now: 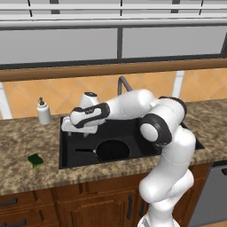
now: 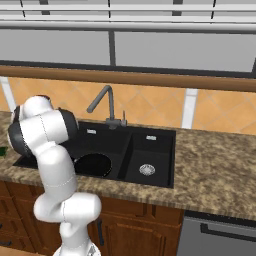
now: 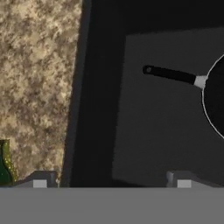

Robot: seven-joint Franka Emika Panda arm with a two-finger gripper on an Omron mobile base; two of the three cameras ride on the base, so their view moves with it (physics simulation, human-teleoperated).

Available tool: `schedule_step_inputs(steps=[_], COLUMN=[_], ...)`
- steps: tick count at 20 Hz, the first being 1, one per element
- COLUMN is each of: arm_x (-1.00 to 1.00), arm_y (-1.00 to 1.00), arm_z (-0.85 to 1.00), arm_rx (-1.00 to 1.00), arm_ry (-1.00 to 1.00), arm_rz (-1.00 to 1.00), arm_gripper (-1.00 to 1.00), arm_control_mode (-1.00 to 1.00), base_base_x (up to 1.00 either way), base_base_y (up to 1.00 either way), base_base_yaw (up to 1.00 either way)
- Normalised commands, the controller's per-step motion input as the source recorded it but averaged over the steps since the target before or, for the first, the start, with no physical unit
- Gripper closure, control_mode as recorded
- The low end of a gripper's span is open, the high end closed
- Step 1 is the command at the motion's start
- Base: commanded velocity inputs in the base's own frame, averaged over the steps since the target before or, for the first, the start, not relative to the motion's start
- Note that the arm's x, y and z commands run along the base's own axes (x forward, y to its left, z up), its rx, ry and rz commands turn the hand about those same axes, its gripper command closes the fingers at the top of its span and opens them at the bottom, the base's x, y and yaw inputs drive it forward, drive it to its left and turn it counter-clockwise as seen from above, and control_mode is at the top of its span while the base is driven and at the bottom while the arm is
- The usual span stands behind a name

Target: Pick the pan and sponge and place them into the sink. Then turn on the water.

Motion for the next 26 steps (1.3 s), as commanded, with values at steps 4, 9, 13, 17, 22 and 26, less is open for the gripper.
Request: schedule_step_inputs(steps=[4, 9, 13, 17, 22, 26], arm_x=[-0.28, -0.1, -0.11, -0.26, -0.27, -0.14], arm_y=[0.52, 0.31, 0.24, 0.44, 0.57, 0.51], arm_z=[0.02, 0.0, -0.01, 0.0, 0.0, 0.0], arm_rx=[-0.19, -0.16, -0.12, -0.09, -0.02, 0.0], arm_ry=[0.0, 0.0, 0.0, 0.0, 0.0, 0.0], arm_rz=[0.54, 0.1, 0.05, 0.02, 0.0, -0.02], arm_gripper=[-1.0, -1.0, -1.0, -1.0, -1.0, -1.0], arm_control_mode=[-1.0, -1.0, -1.0, -1.0, -1.0, -1.0], base_base_x=[0.0, 0.0, 0.0, 0.0, 0.0, 0.0], base_base_y=[0.0, 0.0, 0.0, 0.0, 0.0, 0.0], base_base_yaw=[0.0, 0.0, 0.0, 0.0, 0.0, 0.0])
